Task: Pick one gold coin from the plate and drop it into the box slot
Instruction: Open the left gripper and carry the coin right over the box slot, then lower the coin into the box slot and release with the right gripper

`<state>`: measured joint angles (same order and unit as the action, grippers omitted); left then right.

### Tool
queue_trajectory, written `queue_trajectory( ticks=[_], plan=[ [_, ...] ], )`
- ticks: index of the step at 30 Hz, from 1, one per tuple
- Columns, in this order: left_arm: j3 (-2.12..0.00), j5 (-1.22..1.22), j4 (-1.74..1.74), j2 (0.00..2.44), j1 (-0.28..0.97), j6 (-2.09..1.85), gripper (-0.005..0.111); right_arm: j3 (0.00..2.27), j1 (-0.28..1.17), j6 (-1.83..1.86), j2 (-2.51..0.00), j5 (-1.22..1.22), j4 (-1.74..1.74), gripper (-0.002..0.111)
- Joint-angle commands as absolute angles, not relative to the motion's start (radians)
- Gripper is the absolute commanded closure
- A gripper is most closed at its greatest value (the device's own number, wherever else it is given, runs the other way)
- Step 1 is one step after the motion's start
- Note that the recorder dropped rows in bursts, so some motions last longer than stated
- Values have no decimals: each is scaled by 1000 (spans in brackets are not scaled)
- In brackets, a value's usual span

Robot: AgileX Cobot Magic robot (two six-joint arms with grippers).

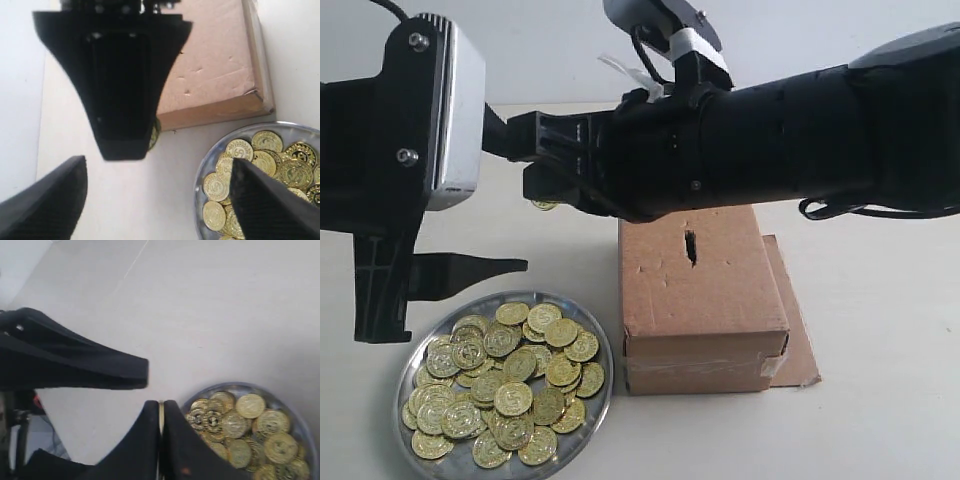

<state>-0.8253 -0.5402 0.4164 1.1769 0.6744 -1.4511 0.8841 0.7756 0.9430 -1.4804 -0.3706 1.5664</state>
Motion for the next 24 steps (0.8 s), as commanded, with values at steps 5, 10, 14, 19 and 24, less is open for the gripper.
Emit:
queue_trajectory(
  ticks=[5, 10, 14, 19, 24],
  plan=[
    [-825, -549, 228, 1171, 677, -1138, 31, 891, 773, 90, -1453, -259, 588, 108],
    [-825, -599, 220, 1171, 677, -1012, 31, 920, 771, -647, -1510, -358, -95, 108],
    [-825, -633, 220, 1171, 677, -1010, 31, 1018, 771, -789, -1554, -568, -283, 108],
    [-825, -643, 248, 1171, 677, -988, 31, 1083, 773, -789, -1595, -626, -247, 108],
    [-825, -665, 298, 1171, 677, -983, 31, 1117, 773, -789, -1663, -692, -223, 108]
  ],
)
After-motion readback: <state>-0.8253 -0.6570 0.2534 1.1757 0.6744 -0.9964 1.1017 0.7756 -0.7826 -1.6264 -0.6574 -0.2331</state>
